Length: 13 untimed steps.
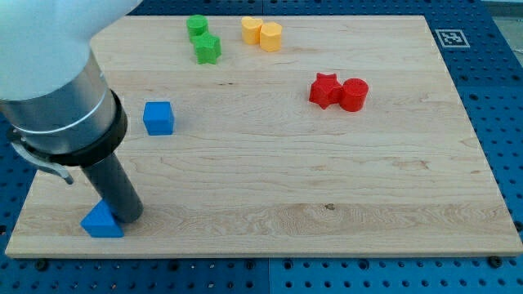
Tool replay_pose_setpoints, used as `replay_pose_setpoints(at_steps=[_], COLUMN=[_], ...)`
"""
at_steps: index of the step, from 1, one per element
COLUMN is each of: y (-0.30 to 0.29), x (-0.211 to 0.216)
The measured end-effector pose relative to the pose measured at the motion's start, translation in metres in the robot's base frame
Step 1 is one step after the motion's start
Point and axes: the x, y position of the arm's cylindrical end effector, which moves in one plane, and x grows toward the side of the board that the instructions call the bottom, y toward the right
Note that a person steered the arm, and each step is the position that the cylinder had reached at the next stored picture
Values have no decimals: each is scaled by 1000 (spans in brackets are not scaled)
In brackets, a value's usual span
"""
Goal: Move the blue cube closer to the blue triangle
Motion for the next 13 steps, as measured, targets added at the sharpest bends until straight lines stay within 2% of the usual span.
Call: replay_pose_setpoints(at_steps=[1,2,4,5,6,7,8,11,13], y=[14,64,98,98,72,17,-4,-4,5], x=[-1,-11,-103,-163,-204,-212,-211,-157,-156])
